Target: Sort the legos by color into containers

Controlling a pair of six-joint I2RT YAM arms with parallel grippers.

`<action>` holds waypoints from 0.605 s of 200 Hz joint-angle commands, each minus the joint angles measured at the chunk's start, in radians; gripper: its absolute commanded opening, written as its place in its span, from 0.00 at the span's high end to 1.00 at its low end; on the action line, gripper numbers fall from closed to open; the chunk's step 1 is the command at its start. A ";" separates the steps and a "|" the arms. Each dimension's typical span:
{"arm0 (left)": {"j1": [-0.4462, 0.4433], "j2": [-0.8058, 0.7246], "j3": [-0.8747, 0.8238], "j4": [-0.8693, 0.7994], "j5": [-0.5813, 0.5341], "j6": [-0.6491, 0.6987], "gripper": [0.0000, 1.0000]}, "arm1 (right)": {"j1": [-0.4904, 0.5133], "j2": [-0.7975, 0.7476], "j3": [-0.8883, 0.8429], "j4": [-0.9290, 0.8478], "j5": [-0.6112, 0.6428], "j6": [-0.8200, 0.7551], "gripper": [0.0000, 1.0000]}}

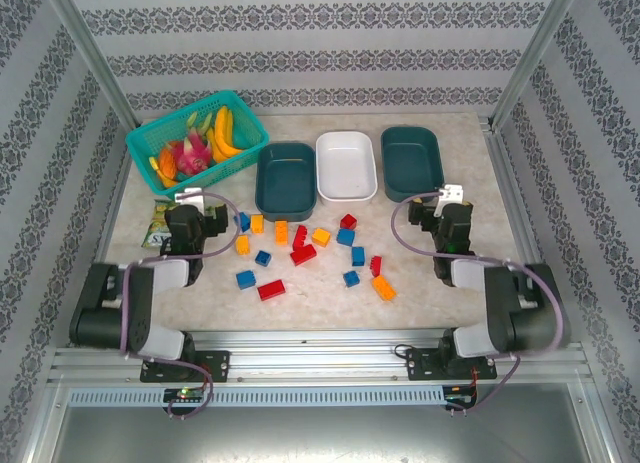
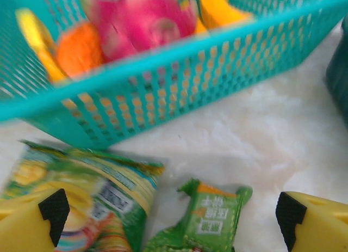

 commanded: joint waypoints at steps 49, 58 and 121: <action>-0.197 -0.467 0.289 -0.515 -0.253 -0.051 0.00 | 0.185 -0.401 0.579 -0.840 0.274 0.375 0.02; -0.202 -0.475 0.375 -0.701 -0.256 -0.226 0.00 | 0.157 -0.389 0.699 -1.132 0.187 0.590 0.02; -0.232 -0.435 0.592 -1.238 0.336 -0.566 0.00 | 0.405 -0.234 0.917 -1.752 -0.019 0.547 0.10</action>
